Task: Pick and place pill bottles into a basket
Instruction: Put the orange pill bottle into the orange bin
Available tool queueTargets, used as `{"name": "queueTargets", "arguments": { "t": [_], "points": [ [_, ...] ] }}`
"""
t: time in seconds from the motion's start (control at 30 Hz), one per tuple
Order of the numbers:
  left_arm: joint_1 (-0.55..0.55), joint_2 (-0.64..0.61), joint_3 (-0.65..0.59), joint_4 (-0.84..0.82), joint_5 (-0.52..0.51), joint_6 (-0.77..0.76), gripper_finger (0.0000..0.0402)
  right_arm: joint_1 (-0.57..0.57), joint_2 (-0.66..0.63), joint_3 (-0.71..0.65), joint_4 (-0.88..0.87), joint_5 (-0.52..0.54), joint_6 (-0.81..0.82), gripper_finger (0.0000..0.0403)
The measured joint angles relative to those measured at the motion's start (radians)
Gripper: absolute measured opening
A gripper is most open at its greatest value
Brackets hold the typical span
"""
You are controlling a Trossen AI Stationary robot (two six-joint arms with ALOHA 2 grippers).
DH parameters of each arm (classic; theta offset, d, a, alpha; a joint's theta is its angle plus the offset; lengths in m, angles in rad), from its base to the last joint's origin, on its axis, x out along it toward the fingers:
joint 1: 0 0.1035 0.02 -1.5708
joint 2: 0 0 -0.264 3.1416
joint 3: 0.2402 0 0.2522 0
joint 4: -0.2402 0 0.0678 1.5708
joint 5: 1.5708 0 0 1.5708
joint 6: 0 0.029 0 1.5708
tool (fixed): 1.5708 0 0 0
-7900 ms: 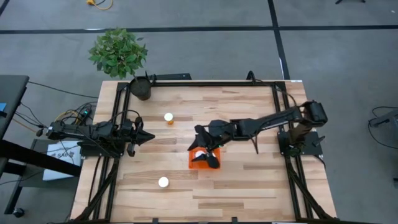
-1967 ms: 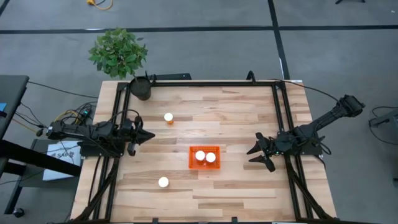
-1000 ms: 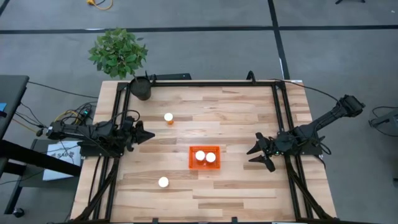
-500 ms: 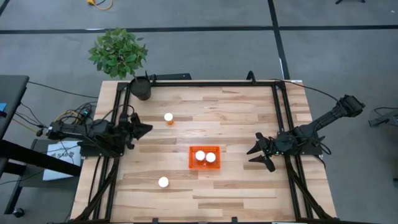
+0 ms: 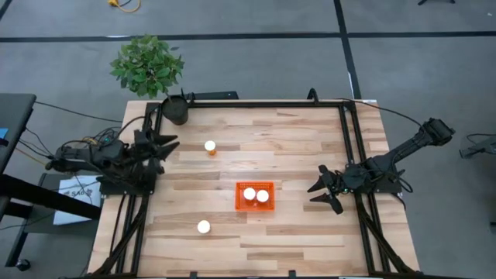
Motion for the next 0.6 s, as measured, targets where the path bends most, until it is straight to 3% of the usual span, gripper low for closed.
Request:
{"name": "queueTargets", "arguments": {
  "t": [0.17,0.33,0.6],
  "points": [
    [0.000,0.116,0.120,-0.070,-0.064,0.043,0.0119,0.000,0.000,0.000,0.000,0.000,0.000,0.0171],
    [0.001,0.230,0.199,-0.066,-0.061,0.042,0.0119,0.000,0.000,0.000,0.000,0.000,0.000,0.0171],
    [0.041,0.382,0.215,-0.130,-0.050,-0.066,0.0119,0.000,0.000,0.000,0.000,0.000,0.000,0.0171]
  ]
}}
